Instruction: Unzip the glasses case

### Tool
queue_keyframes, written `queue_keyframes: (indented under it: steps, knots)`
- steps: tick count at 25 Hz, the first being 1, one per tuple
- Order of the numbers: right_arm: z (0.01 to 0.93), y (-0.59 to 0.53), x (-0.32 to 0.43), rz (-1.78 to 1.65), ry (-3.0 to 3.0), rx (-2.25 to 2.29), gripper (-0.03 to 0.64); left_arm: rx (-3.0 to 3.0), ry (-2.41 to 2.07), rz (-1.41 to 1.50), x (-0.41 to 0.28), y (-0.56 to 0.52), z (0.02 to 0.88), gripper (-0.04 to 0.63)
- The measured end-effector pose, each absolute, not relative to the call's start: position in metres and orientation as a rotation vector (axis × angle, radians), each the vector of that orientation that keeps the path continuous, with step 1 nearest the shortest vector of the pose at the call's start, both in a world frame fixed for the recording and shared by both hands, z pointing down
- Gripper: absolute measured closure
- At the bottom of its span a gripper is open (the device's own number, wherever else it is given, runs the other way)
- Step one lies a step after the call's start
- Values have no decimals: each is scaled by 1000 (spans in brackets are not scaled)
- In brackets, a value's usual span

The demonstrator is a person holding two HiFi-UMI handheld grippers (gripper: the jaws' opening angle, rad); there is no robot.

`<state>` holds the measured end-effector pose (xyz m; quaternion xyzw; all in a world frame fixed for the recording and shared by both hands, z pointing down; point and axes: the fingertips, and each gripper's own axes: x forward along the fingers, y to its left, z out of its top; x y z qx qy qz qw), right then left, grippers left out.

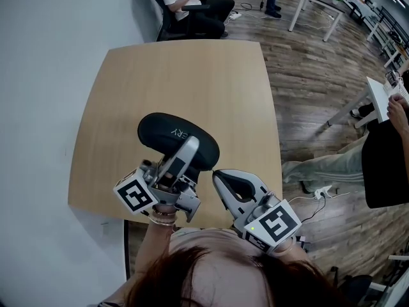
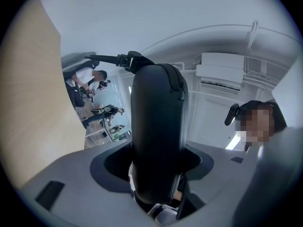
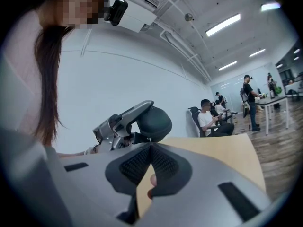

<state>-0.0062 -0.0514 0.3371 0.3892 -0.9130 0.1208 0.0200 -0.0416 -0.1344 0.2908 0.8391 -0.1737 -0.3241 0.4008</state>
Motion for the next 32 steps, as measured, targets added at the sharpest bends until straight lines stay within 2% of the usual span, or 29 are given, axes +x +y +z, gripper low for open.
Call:
queue_keyframes:
  steps: [32]
  knots:
    - [342,-64,20,339,-2775,1326,601,2120,-378,-672,-35,-133,308,341]
